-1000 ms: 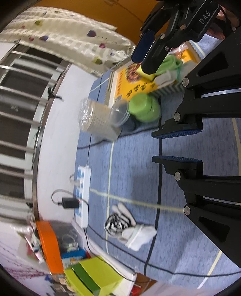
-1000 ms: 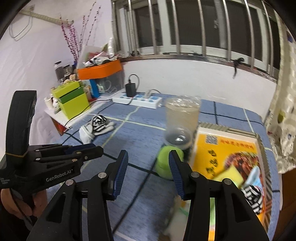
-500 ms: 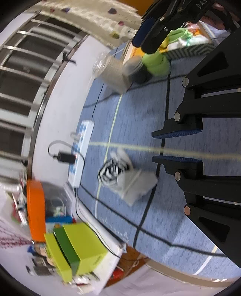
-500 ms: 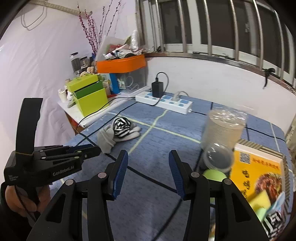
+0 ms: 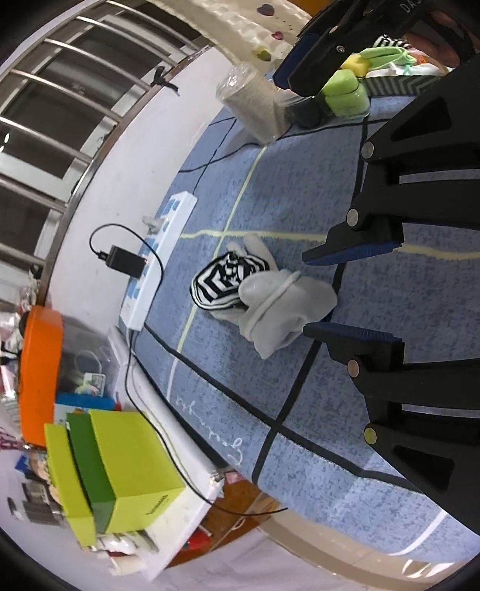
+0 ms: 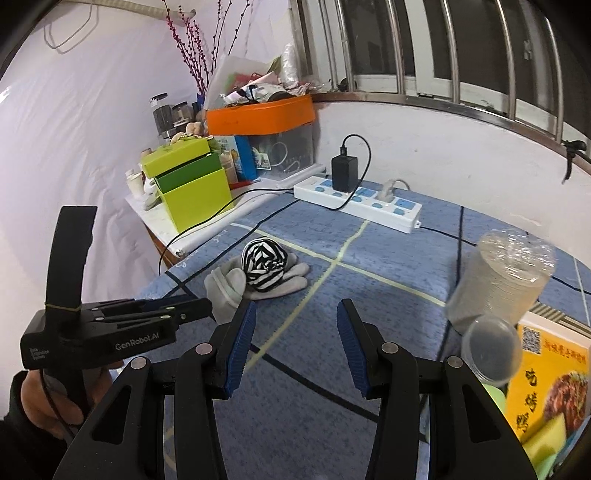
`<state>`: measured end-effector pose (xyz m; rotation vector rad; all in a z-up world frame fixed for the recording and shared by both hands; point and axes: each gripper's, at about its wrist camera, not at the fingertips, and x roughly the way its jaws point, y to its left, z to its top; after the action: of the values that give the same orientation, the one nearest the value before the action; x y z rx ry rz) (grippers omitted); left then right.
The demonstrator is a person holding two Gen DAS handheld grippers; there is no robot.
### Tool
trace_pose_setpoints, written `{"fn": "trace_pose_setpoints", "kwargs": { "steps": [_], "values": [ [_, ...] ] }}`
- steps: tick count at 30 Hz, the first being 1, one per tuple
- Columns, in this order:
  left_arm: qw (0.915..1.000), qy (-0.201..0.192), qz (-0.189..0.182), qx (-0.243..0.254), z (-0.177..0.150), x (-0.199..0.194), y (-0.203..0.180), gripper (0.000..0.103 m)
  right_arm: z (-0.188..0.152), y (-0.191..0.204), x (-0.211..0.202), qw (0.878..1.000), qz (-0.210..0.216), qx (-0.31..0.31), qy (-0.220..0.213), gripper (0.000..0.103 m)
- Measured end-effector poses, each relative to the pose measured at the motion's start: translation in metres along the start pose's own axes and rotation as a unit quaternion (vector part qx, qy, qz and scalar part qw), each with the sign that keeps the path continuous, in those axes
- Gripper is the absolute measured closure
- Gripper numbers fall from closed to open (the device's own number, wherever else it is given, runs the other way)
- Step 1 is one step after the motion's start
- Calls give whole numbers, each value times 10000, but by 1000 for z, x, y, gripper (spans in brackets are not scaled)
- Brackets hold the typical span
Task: Organize soft objects
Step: 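Move both tools back toward the grey glove and striped sock pile, then grasp the grey glove with the left tool while the right tool grasps the striped sock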
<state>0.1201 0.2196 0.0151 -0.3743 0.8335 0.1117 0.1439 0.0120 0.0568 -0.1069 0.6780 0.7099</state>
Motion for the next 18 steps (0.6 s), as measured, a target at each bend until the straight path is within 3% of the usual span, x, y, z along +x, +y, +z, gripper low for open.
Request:
{"fn": "trace_pose_setpoints", "kwargs": {
  "steps": [18],
  "values": [
    [9996, 148, -94, -206, 11, 39, 7, 67, 10, 2, 59, 9993, 154, 12, 337, 56]
  ]
}}
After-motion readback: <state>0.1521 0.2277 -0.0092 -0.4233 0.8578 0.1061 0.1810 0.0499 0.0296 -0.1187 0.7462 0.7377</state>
